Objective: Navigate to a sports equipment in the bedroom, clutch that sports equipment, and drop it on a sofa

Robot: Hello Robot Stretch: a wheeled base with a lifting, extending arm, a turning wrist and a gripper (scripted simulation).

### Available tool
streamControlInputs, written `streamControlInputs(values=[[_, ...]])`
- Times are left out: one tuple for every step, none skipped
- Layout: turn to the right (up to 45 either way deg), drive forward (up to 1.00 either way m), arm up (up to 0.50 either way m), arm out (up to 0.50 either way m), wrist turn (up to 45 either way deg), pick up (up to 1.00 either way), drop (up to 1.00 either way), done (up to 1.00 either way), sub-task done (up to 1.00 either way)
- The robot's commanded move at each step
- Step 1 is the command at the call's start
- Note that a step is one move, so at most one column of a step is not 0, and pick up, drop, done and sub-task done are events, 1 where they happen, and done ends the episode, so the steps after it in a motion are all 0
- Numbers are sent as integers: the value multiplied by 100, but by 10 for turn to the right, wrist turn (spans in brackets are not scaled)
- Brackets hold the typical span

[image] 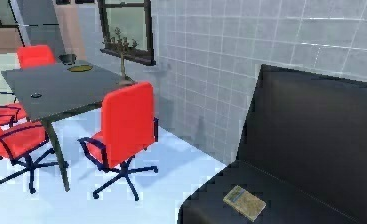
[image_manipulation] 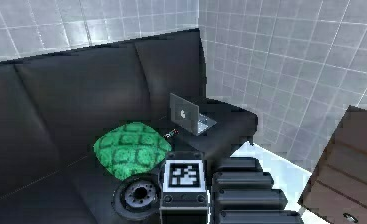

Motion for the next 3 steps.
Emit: streamControlInputs(values=[[180, 0, 0, 0, 0, 0, 0, 0, 0], [-450, 0, 0, 0, 0, 0, 0, 0, 0], [-450, 0, 0, 0, 0, 0, 0, 0, 0]])
